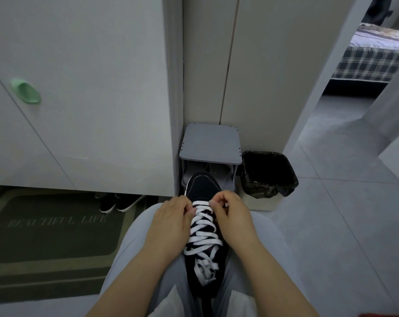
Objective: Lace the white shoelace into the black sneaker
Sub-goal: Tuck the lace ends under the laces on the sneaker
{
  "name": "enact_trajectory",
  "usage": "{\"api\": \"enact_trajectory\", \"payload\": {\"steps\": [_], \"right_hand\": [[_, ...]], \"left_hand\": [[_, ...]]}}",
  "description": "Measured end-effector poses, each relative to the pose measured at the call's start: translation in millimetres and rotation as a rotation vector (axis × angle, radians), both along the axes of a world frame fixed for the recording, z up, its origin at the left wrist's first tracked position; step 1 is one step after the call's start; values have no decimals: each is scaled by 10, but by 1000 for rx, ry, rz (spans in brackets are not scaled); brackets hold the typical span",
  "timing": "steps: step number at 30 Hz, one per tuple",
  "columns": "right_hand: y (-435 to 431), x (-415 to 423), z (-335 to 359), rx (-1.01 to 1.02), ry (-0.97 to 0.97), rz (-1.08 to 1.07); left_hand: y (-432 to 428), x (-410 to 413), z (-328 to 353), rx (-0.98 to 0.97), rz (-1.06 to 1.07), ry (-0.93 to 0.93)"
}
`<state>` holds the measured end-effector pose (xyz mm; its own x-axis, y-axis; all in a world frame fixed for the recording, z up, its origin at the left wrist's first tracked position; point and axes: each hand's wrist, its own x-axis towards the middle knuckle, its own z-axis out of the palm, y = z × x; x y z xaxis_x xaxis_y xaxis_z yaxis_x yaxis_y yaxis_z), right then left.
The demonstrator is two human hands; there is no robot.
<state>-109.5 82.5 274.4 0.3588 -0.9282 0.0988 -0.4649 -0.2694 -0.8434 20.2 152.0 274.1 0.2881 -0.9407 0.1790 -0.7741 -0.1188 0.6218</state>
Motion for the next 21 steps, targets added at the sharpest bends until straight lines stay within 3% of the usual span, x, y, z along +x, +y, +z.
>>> {"api": "enact_trajectory", "payload": {"steps": [10,15,18,21], "right_hand": [[-15,41,-18,2,41,43],[20,-25,-1,45,-63,-8],[40,-50,-16,26,17,-14],[53,-33,-19,-21,69,4]], "left_hand": [[-6,-40,10,-9,32,-42],[15,-24,12,-67,68,-10],[64,1,15,-171,58,19],[68,-2,-19,-161,38,-98]]}}
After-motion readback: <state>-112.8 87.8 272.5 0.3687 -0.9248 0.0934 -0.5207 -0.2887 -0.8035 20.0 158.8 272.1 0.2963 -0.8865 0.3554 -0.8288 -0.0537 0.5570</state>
